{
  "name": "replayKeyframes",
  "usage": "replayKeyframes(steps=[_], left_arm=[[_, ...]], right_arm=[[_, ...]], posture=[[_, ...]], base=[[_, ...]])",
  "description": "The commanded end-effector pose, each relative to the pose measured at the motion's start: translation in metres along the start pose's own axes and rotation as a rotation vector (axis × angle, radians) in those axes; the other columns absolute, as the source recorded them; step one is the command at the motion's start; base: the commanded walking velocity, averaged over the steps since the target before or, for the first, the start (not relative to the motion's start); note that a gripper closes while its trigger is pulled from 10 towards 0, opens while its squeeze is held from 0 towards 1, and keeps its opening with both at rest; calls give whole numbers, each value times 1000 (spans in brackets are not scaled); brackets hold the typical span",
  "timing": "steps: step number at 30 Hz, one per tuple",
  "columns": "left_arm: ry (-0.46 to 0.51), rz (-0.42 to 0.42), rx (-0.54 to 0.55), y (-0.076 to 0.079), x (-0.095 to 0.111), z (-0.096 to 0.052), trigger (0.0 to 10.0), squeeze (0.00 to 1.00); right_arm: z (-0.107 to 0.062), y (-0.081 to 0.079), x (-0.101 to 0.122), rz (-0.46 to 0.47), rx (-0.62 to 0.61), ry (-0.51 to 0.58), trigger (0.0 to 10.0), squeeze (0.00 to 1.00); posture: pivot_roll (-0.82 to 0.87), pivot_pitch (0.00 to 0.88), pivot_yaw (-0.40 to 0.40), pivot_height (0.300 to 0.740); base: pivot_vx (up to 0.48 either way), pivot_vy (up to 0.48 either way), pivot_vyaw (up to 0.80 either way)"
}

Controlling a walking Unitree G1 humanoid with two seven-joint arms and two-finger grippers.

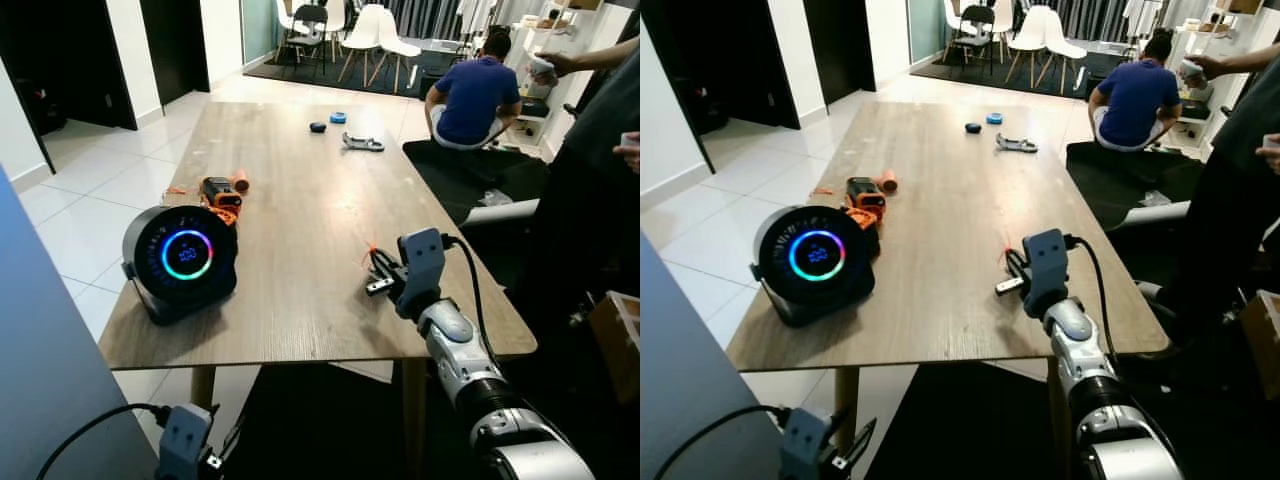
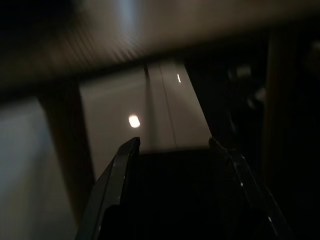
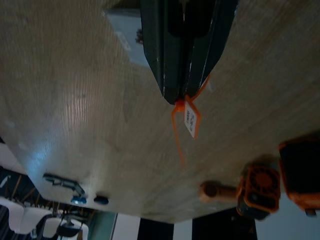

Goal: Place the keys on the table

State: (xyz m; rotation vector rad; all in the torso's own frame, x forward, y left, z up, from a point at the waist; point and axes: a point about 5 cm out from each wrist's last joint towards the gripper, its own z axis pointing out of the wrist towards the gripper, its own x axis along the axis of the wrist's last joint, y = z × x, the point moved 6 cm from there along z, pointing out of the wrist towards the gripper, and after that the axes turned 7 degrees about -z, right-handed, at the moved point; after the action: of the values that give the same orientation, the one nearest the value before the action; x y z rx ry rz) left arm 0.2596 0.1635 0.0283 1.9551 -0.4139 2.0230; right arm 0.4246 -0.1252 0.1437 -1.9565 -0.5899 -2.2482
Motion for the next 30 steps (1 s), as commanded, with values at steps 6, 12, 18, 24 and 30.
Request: replayKeyframes(steps=[6, 12, 18, 24, 30], left_arm=[[143, 43, -14, -3, 42, 4, 10000, 0], [227, 65, -74, 9, 72, 10, 10000, 0], [246, 53, -132, 24, 84, 14, 10000, 0], [233, 66, -169, 35, 82, 18, 10000, 0], [212, 61, -190, 41, 83, 21, 10000, 0]], right_arm=[[-3, -11, -11, -15, 44, -34, 10000, 0], [-5, -22, -21, -33, 84, -73, 10000, 0], [-7, -37, -32, -47, 142, -122, 10000, 0], [-9, -45, -38, -61, 168, -140, 10000, 0], [-9, -53, -39, -62, 193, -144, 10000, 0]], posture=[[93, 81, -68, 740], [95, 75, -69, 740], [96, 71, -69, 740], [98, 70, -71, 740], [97, 70, -68, 740]], base=[[0, 0, 0], [0, 0, 0], [0, 0, 0], [0, 0, 0], [0, 0, 0]])
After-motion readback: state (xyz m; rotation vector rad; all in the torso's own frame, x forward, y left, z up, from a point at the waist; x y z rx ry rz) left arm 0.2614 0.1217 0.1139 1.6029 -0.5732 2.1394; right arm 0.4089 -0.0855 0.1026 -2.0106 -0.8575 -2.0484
